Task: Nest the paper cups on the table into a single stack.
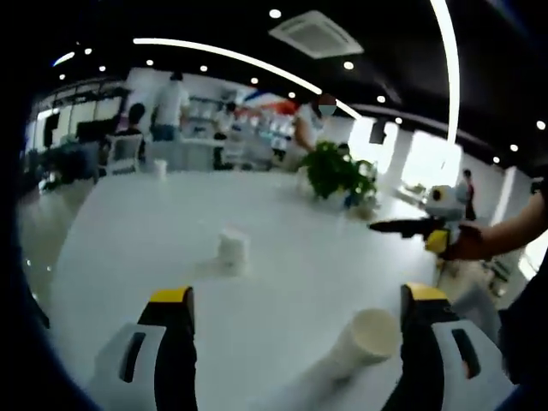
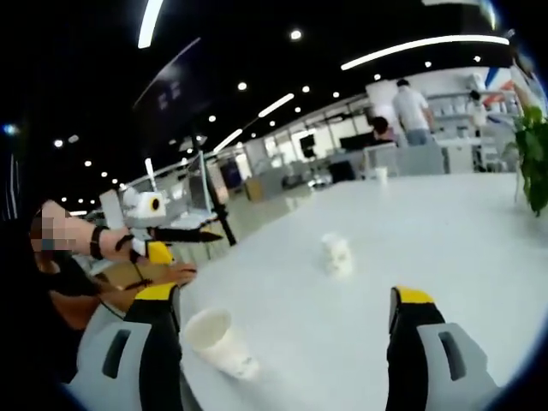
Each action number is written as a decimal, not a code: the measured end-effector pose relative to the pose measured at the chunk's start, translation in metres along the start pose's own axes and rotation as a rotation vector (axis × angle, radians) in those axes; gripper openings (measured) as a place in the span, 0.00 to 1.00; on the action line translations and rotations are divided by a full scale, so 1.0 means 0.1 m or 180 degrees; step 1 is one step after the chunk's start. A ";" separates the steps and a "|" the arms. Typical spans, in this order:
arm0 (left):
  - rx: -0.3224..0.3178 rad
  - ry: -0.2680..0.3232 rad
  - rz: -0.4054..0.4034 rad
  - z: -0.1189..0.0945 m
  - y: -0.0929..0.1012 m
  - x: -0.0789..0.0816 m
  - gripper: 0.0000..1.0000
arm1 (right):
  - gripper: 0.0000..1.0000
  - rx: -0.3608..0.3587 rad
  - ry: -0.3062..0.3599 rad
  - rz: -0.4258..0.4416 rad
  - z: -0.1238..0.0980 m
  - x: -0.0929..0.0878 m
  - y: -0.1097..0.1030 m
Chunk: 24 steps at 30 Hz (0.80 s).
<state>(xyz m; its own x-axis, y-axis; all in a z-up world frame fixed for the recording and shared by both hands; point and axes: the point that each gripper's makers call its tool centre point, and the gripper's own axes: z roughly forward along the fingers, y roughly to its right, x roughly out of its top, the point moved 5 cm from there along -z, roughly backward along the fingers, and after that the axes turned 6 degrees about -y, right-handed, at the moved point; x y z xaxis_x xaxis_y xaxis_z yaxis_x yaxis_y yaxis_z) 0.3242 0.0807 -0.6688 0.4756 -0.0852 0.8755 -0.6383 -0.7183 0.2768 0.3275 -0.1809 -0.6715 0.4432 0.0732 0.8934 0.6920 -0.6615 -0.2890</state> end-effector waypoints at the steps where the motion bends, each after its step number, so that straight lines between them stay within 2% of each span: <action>1: -0.0022 0.0079 -0.0090 -0.01 0.01 0.01 1.00 | 1.00 -0.0030 -0.0014 0.0015 0.05 0.02 0.04; 4: 0.0043 0.0096 -0.0088 -0.03 -0.02 -0.02 1.00 | 1.00 -0.0113 -0.0062 0.0130 0.17 0.06 0.12; 11: 0.0108 0.0111 -0.0114 -0.04 -0.05 -0.07 1.00 | 0.98 -0.0156 -0.0159 0.0015 0.49 0.17 0.28; 17: 0.0181 0.0130 -0.0079 -0.03 -0.09 -0.11 0.99 | 0.92 -0.0141 -0.0244 -0.0068 0.88 0.27 0.46; 24: 0.0259 0.0203 -0.0121 -0.03 -0.13 -0.10 0.97 | 0.86 -0.0172 -0.0311 -0.0131 1.29 0.26 0.70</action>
<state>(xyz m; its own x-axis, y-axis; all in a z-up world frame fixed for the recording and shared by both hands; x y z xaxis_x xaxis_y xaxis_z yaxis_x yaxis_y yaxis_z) 0.3260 0.0931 -0.6799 0.4573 -0.0146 0.8892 -0.5681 -0.7741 0.2794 0.4612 -0.1290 -0.7126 0.4702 0.1719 0.8657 0.6802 -0.6955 -0.2314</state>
